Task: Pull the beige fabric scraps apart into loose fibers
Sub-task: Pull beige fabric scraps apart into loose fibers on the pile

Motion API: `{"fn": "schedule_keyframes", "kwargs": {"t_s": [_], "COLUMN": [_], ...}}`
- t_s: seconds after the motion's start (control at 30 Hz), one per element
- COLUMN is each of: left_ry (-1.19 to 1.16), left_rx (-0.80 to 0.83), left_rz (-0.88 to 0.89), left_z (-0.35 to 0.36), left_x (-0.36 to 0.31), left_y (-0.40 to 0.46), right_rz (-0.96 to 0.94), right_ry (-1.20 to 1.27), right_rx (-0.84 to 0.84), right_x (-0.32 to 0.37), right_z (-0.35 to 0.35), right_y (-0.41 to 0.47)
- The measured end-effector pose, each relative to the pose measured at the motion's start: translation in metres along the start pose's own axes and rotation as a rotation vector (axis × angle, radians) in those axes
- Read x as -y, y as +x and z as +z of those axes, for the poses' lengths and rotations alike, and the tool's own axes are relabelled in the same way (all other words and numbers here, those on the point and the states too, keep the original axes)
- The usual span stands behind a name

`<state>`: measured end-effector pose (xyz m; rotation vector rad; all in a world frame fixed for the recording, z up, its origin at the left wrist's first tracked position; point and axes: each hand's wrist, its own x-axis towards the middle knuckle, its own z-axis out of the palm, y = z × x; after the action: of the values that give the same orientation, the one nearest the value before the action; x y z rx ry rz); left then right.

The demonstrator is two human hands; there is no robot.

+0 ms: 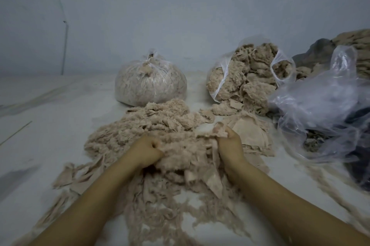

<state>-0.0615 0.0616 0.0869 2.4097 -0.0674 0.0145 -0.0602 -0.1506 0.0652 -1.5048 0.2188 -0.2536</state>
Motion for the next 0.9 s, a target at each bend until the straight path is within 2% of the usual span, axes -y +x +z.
{"fn": "schedule_keyframes", "kwargs": {"t_s": [0.07,0.13,0.2,0.27,0.33,0.4,0.47,0.5,0.57,0.63,0.7,0.73,0.8,0.83,0.9], "left_ry": [0.133,0.204,0.208,0.137,0.055,-0.078,-0.235,-0.353,-0.604,-0.733,-0.691,-0.557,-0.239,-0.176,-0.295], "left_rx": [0.281,0.409,0.336,0.214,0.083,-0.040,-0.114,-0.106,-0.034,0.021,0.092,0.105,0.014,-0.093,-0.253], "left_rz": [-0.022,0.049,0.172,0.251,0.277,0.275,0.245,0.227,0.230,0.232,0.208,0.206,0.249,0.287,0.215], "left_z": [-0.008,-0.012,-0.012,-0.008,-0.004,0.000,0.002,0.002,0.005,0.010,0.017,0.022,0.038,0.045,0.046], "left_x": [-0.008,-0.014,-0.019,-0.021,-0.018,-0.017,-0.018,-0.019,-0.024,-0.027,-0.024,-0.021,-0.014,-0.012,-0.012], "left_y": [-0.003,-0.004,-0.006,-0.008,-0.004,0.002,0.006,0.007,0.002,-0.004,-0.012,-0.016,-0.018,-0.017,-0.013], "right_rz": [0.000,0.022,0.017,-0.063,-0.240,-0.514,-0.699,-0.723,-0.694,-0.597,-0.429,-0.344,-0.208,-0.173,-0.172], "right_ry": [0.007,-0.012,-0.131,-0.415,-0.602,-0.600,-0.716,-0.787,-0.806,-0.631,-0.441,-0.358,-0.202,-0.121,-0.065], "right_rx": [0.000,0.013,0.023,0.062,0.078,0.105,0.250,0.330,0.395,0.314,0.183,0.134,0.113,0.142,0.238], "right_x": [0.002,0.003,0.002,0.003,0.002,0.002,-0.002,-0.006,-0.010,-0.001,0.006,0.009,0.014,0.016,0.018], "right_z": [0.002,0.004,0.003,-0.002,-0.008,-0.011,-0.009,-0.006,0.001,0.010,0.017,0.019,0.023,0.023,0.020], "right_y": [0.002,0.003,0.004,0.000,-0.014,-0.034,-0.047,-0.047,-0.040,-0.031,-0.020,-0.016,-0.011,-0.011,-0.015]}}
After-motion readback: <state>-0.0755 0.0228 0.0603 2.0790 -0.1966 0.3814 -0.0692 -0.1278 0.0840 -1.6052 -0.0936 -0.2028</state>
